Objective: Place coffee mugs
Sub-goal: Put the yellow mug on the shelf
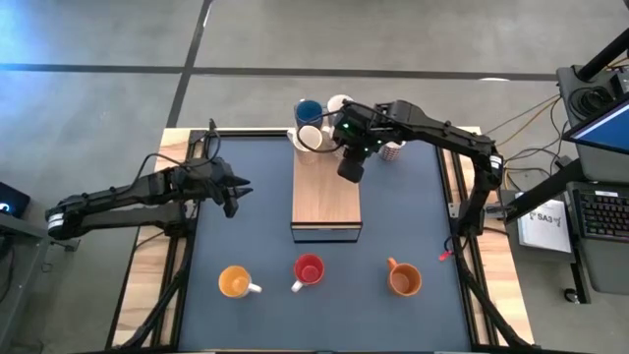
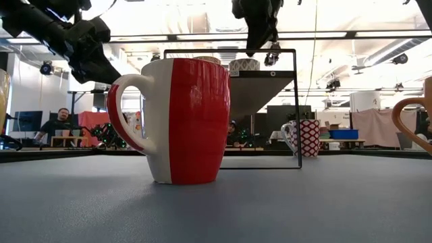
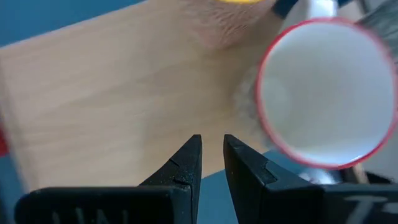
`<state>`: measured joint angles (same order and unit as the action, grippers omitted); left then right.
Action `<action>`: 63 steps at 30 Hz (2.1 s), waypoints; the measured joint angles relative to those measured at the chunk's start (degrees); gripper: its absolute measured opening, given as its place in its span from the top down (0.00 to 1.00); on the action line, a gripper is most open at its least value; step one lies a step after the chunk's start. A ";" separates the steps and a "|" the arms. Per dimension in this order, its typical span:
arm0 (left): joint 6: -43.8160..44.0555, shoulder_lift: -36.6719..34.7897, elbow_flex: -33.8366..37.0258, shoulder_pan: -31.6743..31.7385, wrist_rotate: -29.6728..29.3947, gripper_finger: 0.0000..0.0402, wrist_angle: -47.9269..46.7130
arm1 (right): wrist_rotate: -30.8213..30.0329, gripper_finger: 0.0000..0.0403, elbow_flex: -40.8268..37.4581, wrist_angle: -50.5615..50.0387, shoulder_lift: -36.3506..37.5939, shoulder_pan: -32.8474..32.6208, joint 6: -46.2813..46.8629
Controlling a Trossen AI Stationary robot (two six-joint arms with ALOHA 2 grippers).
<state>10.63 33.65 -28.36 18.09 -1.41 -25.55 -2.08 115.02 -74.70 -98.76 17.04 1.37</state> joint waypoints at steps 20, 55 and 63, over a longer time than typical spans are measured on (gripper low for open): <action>20.44 7.14 0.62 -13.68 9.45 0.73 1.47 | 0.53 0.86 -0.76 -9.99 0.08 -11.72 14.43; 50.10 31.93 -15.80 -56.68 -6.39 0.73 -24.89 | -4.70 0.83 -6.56 -11.92 0.15 -32.33 37.63; 50.10 35.47 -17.95 -56.68 -6.08 0.92 -24.57 | -7.20 0.83 -6.56 -11.86 0.15 -32.30 35.98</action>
<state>60.73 69.12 -46.31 -38.59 -7.49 -50.12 -9.27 108.47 -86.56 -98.61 -15.27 37.35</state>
